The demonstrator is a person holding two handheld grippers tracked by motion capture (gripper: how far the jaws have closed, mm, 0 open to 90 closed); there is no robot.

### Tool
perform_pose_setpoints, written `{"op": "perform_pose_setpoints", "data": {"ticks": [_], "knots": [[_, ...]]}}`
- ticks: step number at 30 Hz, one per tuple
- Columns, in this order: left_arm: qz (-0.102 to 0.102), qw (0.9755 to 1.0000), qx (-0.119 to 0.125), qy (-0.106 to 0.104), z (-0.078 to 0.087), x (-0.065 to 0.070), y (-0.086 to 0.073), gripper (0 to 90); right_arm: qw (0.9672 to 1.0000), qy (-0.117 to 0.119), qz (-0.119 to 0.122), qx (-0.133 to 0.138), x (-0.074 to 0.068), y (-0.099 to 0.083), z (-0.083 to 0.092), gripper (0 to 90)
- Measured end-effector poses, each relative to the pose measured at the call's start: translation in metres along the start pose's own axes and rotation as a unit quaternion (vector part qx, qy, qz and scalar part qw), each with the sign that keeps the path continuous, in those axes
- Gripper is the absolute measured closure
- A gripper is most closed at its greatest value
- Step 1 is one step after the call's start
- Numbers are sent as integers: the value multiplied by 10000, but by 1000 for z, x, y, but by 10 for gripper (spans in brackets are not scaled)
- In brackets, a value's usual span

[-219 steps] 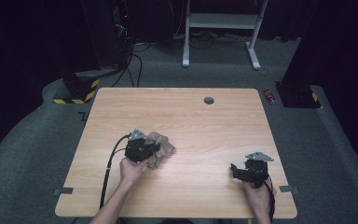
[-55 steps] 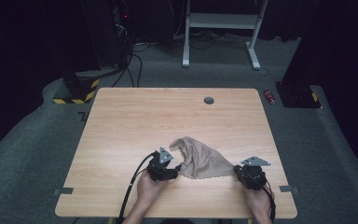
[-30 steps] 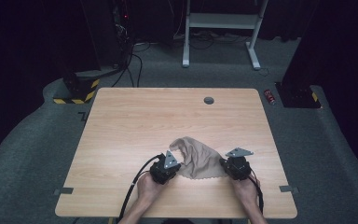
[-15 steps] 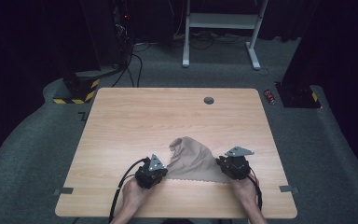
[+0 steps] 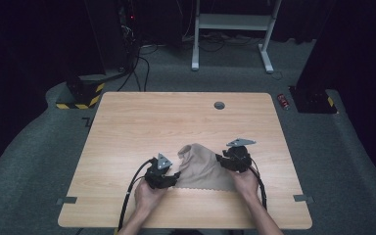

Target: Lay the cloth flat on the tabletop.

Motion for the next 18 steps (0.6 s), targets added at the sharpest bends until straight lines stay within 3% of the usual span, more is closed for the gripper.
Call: {"op": "perform_pose_setpoints", "data": {"ticks": [3, 6, 9, 12, 18], "knots": [[5, 10000, 15, 34, 0, -2, -1, 439, 9999, 13, 15, -98, -1, 2, -8, 607], [28, 9998, 196, 67, -1, -4, -4, 415, 9995, -14, 17, -321, -3, 3, -22, 644], [35, 9997, 193, 116, -1, -3, -4, 401, 9987, -46, 62, -502, -5, 2, -26, 735], [57, 9997, 188, 139, -1, -4, -4, 383, 9981, -56, 157, -588, -4, 3, -26, 846], [56, 9997, 183, 151, -1, -4, -4, 373, 9981, -72, 256, -555, -8, 5, -23, 876]]}}
Point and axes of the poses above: each handheld gripper's, and its own axes: z roughly backward along the jaws, y roughly out of its top, x roughly to its right, the point moved 2 cm from there along -z, roughly forward along the jaws, and after that the axes turned 2 degrees about -y, right-handed, at the moved point
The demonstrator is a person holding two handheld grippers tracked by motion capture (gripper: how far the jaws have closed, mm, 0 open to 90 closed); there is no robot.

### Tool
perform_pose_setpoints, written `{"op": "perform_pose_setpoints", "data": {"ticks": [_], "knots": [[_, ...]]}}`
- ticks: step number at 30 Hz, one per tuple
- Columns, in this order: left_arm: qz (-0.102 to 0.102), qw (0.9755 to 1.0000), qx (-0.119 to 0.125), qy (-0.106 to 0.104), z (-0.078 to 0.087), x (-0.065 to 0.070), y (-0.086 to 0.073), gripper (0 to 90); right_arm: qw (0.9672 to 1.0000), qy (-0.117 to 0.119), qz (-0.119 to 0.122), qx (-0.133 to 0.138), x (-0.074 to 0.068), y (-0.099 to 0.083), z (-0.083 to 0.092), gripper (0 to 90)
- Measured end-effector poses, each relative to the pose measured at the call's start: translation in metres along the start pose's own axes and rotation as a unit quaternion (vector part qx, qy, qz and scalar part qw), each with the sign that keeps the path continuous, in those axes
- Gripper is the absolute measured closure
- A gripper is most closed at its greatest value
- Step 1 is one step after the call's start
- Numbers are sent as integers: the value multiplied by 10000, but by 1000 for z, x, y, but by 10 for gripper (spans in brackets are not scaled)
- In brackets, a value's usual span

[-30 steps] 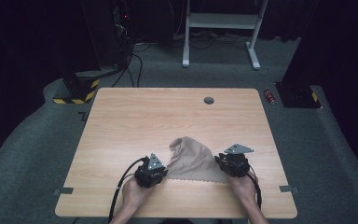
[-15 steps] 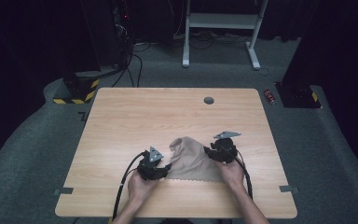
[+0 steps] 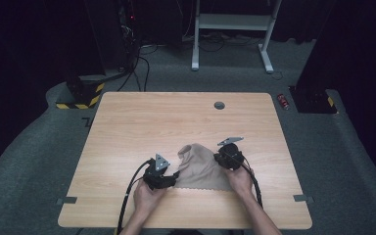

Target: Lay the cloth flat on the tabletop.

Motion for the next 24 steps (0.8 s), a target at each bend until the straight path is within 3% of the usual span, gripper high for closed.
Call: {"op": "perform_pose_setpoints", "data": {"ticks": [4, 9, 15, 17, 19, 21, 24], "knots": [[-2, 10000, -3, 2, 0, 0, 0, 373, 9991, 48, 249, 338, -12, 4, 15, 876], [-5, 10000, -3, 2, 0, 0, 0, 373, 9951, 288, 753, 566, -41, 5, 29, 874], [-9, 10000, -5, 5, 0, 0, 0, 372, 9895, 603, 1255, 380, -76, -12, 23, 867], [-8, 10000, -4, 5, 0, 0, 0, 372, 9878, 689, 1369, 292, -83, -19, 18, 825], [-8, 10000, -3, 5, 0, 0, 0, 372, 9867, 758, 1410, 267, -86, -22, 16, 762], [-8, 10000, -5, 4, 0, 0, 0, 372, 9866, 795, 1390, 307, -86, -22, 18, 757], [7, 10000, -1, 2, 0, 0, 0, 372, 9892, 780, 1044, 665, -72, -16, 35, 754]]}}
Point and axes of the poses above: each handheld gripper's, and its own axes: z roughly backward along the jaws, y roughly out of its top, x roughly to its right, the point moved 2 cm from there along -z, roughly forward along the jaws, and after that the axes turned 2 degrees about -y, right-handed, at the moved point
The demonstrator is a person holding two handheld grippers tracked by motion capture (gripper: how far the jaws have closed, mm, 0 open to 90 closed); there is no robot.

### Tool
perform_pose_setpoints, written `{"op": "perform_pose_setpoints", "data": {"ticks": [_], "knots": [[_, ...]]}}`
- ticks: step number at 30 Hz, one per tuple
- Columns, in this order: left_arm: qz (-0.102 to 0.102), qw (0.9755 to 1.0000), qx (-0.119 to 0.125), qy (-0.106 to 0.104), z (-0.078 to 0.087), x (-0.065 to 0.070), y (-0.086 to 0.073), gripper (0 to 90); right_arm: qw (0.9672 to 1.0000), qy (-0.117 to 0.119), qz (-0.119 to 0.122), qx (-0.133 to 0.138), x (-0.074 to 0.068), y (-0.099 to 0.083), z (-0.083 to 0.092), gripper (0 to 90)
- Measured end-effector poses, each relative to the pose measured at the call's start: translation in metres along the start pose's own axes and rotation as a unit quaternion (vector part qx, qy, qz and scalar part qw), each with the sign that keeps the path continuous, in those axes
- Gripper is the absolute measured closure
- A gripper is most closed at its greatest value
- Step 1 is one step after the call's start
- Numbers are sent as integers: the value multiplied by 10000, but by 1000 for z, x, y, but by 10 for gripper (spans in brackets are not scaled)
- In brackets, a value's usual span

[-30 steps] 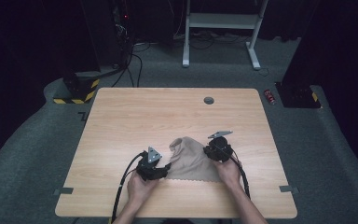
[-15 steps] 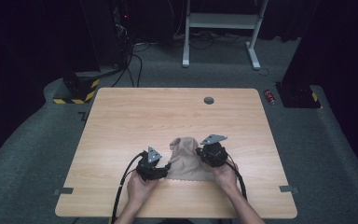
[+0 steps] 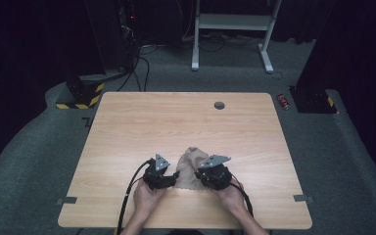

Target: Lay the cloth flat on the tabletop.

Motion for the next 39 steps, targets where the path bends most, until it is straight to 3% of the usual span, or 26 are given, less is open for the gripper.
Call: {"op": "perform_pose_setpoints", "data": {"ticks": [3, 4, 5, 9, 13, 16, 20, 22, 28, 35, 39], "knots": [[-10, 10000, -1, 2, 0, 0, 0, 372, 9997, -115, -194, 123, 11, 2, 8, 755], [-11, 10000, 0, 4, 0, 0, 0, 372, 9982, -290, -490, 171, 26, 0, 14, 755], [-13, 10000, -2, 4, 0, 0, 0, 372, 9977, -342, -556, 177, 30, -1, 15, 755], [-13, 10000, -2, 3, 0, 0, 0, 372, 9955, -428, -847, -54, 45, -7, 12, 725], [-13, 10000, -2, 4, 0, 0, 0, 372, 9960, -219, -823, -286, 41, -10, -1, 677], [-15, 10000, -3, 4, 0, 0, 0, 371, 9958, -48, -814, -406, 36, -9, -11, 689], [-2, 10000, 1, 2, 0, 0, 0, 371, 9957, 55, -771, -519, 35, -9, -17, 843], [-15, 10000, -2, 8, 0, 0, 0, 371, 9962, 55, -691, -529, 35, -9, -17, 875], [-11, 10000, -4, 12, 0, 0, 0, 368, 9975, -141, -601, -343, 39, -1, -5, 880], [-12, 10000, -4, 13, 0, 0, 0, 367, 9965, -395, -696, -259, 51, 4, 6, 877], [-13, 10000, -6, 14, 0, 0, 0, 367, 9952, -702, -651, -223, 59, 4, 13, 878]]}}
Point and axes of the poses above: each handheld gripper's, and its own axes: z roughly backward along the jaws, y roughly out of its top, x roughly to its right, the point moved 2 cm from there along -z, roughly forward along the jaws, and after that the axes turned 2 degrees about -y, right-handed, at the moved point
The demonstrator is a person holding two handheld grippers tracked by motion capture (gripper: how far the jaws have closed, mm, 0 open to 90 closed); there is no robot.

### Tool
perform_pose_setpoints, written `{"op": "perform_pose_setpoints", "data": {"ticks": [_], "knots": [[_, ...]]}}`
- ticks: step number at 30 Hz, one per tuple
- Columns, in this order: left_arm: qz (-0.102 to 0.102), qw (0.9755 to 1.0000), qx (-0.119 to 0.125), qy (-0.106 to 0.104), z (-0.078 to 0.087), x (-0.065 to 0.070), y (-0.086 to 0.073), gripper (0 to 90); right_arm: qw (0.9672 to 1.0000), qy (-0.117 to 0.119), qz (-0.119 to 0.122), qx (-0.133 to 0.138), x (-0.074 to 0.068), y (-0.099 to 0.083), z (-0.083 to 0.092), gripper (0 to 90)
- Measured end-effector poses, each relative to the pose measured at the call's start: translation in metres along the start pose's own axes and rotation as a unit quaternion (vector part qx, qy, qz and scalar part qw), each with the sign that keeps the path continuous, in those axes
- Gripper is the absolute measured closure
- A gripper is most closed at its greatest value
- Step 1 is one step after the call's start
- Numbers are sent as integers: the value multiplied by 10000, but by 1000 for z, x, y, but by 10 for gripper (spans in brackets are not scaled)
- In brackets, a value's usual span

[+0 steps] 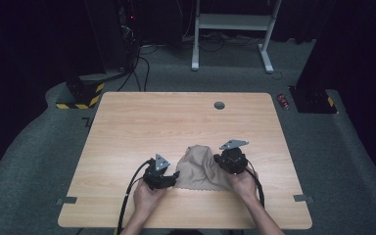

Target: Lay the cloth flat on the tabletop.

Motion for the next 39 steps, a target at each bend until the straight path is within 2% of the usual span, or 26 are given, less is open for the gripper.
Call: {"op": "perform_pose_setpoints", "data": {"ticks": [4, 6, 8, 11, 14, 17, 19, 22, 24, 27, 30, 32, 36, 38, 39], "knots": [[4, 10000, 1, 1, 0, 0, 0, 366, 9996, -267, -17, 84, 7, 3, 6, 878], [5, 10000, 1, 6, 0, 0, 0, 366, 9995, -272, -66, 157, 9, 4, 8, 878], [7, 10000, 1, 4, 0, 0, 0, 364, 9995, -224, 9, 203, 3, 4, 10, 878], [9, 10000, 2, 9, 0, 0, 0, 363, 9989, -34, 381, 262, -16, 5, 12, 878], [9, 10000, 0, 12, 0, 0, 0, 362, 9973, 320, 611, 248, -37, 4, 6, 875], [10, 10000, 0, 11, 0, 0, 0, 362, 9946, 772, 688, 94, -58, -3, -8, 870], [10, 10000, -2, 11, 0, 0, 0, 361, 9920, 870, 914, -104, -71, -11, -22, 856], [7, 10000, -4, 14, 0, 0, 0, 360, 9903, 1009, 919, -278, -77, -17, -32, 765], [9, 10000, -3, 15, 0, 0, 0, 359, 9905, 1022, 884, -242, -77, -17, -31, 743], [22, 10000, 1, 12, 0, 0, 0, 359, 9931, 935, 712, -21, -70, -14, -17, 716], [13, 10000, 1, 15, 0, 0, 0, 359, 9951, 798, 495, 316, -56, -8, 4, 699], [14, 10000, 1, 14, 0, 0, 0, 359, 9963, 646, 364, 439, -46, -6, 13, 691], [14, 10000, 2, 14, 0, 0, 0, 359, 9976, 531, 38, 449, -31, -6, 16, 636], [18, 10000, 3, 12, 0, 0, 0, 359, 9979, 533, -80, 348, -30, -6, 13, 591], [24, 10000, 4, 11, 0, 0, 0, 359, 9980, 546, -42, 317, -31, -6, 10, 578]]}}
Point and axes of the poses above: each handheld gripper's, and its own axes: z roughly backward along the jaws, y roughly out of its top, x roughly to its right, the point moved 2 cm from there along -z, roughly forward along the jaws, and after that the axes turned 2 degrees about -y, right-handed, at the moved point
